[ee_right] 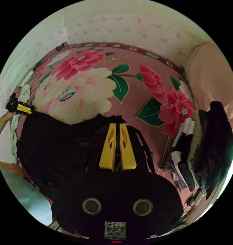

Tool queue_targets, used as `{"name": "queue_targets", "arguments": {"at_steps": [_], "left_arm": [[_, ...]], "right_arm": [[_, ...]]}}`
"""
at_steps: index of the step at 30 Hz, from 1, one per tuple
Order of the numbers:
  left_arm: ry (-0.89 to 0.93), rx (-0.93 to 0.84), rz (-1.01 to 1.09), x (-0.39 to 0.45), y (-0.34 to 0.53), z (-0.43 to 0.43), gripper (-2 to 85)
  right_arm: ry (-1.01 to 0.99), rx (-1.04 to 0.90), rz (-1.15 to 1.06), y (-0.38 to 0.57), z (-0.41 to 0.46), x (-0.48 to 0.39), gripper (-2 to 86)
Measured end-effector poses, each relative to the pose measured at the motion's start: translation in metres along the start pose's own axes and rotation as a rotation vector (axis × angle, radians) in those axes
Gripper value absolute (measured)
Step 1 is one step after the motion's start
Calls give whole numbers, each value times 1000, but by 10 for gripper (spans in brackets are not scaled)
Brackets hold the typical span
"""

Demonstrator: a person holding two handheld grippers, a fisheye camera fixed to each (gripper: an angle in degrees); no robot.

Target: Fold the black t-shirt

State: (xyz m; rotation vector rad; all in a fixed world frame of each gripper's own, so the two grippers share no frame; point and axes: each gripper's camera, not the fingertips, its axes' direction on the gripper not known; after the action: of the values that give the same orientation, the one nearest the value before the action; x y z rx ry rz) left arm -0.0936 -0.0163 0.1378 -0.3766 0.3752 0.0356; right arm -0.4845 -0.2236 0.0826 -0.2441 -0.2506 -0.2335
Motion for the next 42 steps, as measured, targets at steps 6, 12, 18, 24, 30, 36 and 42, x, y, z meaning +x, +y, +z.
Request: {"name": "queue_targets", "arguments": {"at_steps": [6,12,18,24,30,36,42], "left_arm": [[-173,130,-19,68,63,-44,1],[-184,97,-21,133,114,-32,1],[-131,-10,-71,149,132,8,1],[-132,-21,-149,133,153,18,2],[-157,-15,-140,124,179,27,6],[-100,-74,-129,107,205,54,32],[10,-93,-179,73,276,63,98]], "right_arm": [[80,213,7,104,-103,-57,16],[202,163,114,202,-128,-135,16],[284,-31,213,245,-95,-198,17],[274,-42,220,245,-100,-223,18],[331,5,221,253,-124,-256,22],[263,-184,257,260,-81,-283,40],[350,-190,247,265,-98,-279,75]]}}
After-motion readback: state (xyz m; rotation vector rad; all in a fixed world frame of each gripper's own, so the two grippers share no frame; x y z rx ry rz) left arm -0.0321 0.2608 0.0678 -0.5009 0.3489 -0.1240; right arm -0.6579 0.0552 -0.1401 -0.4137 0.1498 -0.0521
